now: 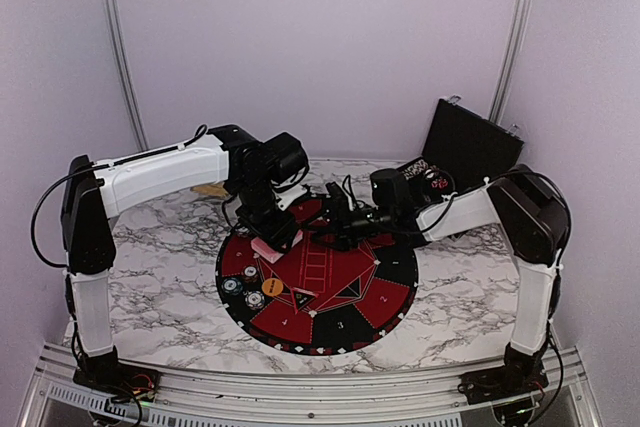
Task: Distribute texas hold em gaming equipment
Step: Pick up the poker card from the face-down deck piles.
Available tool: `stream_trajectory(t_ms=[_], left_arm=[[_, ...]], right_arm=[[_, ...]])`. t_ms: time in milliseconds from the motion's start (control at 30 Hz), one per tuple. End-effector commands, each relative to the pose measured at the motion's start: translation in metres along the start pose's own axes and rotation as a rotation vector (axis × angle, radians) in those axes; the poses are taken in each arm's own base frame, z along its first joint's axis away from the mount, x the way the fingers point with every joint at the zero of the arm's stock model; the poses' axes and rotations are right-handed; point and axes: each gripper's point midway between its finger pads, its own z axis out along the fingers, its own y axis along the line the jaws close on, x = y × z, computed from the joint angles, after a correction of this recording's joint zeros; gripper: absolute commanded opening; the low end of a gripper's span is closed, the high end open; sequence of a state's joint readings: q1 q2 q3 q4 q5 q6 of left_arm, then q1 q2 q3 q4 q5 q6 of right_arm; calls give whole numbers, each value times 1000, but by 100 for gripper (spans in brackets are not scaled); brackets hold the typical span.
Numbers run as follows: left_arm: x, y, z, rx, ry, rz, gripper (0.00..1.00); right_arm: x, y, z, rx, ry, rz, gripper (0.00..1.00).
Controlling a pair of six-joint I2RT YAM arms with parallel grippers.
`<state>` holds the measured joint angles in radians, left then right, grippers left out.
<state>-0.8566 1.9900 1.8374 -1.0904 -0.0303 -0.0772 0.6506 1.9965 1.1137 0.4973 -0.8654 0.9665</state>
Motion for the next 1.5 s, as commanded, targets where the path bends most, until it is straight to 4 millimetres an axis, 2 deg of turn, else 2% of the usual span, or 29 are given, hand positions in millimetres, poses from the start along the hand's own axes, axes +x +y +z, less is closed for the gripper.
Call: stream_trajectory(t_ms=[0, 767, 1467], left_arm=[[-2, -4, -7, 5, -3, 22, 50], [-6, -5, -10, 8, -16, 39, 50], [-9, -3, -16, -6, -35, 45, 49]], right_arm=[[-4, 16, 10, -52, 4, -34, 69], [0, 24, 38, -83, 38, -24, 70], [4, 2, 41, -7, 40, -20, 64]])
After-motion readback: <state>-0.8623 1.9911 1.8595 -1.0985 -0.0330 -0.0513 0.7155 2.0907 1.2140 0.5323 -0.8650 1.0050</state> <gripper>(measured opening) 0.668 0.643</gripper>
